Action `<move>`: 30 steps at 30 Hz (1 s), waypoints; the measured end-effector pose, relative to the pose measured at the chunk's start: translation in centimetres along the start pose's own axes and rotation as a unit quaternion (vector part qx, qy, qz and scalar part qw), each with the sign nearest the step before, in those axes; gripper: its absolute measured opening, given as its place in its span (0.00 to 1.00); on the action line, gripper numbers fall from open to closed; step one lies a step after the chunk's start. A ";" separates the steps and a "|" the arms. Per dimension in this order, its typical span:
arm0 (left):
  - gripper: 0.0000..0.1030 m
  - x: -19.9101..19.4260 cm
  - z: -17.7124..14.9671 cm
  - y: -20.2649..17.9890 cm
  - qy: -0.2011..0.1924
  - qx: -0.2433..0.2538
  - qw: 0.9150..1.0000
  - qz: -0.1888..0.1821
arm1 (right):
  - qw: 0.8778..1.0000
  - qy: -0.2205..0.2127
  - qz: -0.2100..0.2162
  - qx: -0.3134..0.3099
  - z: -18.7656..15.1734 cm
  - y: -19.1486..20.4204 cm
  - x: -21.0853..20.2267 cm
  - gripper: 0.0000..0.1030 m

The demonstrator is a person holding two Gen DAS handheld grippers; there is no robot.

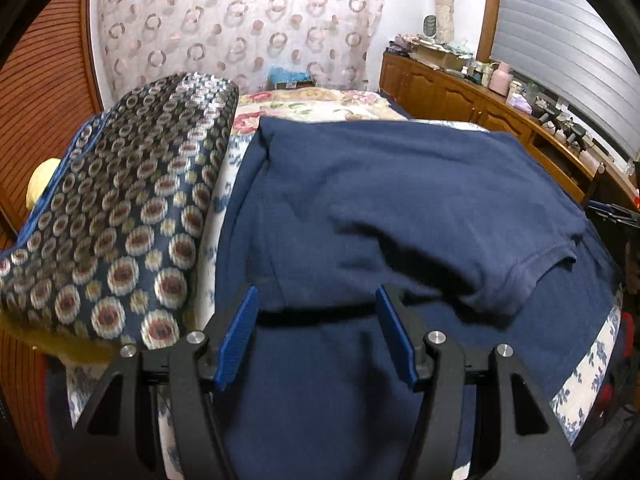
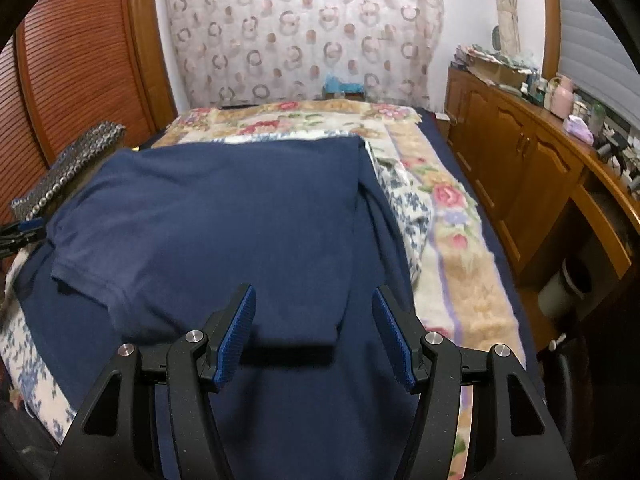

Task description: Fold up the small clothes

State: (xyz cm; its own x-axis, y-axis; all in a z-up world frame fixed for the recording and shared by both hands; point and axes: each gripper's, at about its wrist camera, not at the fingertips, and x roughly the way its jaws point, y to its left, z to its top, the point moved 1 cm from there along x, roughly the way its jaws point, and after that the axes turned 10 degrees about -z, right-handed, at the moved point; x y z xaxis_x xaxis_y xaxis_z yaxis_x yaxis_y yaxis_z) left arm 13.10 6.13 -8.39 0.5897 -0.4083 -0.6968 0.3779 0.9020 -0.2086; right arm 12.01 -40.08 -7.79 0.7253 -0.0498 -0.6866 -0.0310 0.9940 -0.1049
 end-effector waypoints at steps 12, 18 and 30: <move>0.58 0.2 -2.5 1.6 0.014 -0.034 0.999 0.007 | 0.999 0.020 0.024 -0.007 -1.9 1.2 -0.8 0.60; 0.58 0.3 -2.7 1.4 0.018 -0.027 0.999 0.013 | 1.000 0.028 0.012 -0.003 -1.4 1.4 0.2 0.60; 0.58 1.4 -0.3 0.6 0.008 -0.068 0.998 -0.017 | 0.999 0.046 -0.009 0.008 -0.6 0.8 3.0 0.60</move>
State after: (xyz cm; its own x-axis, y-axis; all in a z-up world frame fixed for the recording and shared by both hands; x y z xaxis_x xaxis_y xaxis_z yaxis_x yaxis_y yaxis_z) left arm 13.96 6.16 -9.69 0.5659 -0.4377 -0.6987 0.2967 0.8988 -0.3228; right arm 13.75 -39.52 -10.42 0.6596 -0.0750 -0.7478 -0.0079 0.9943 -0.1067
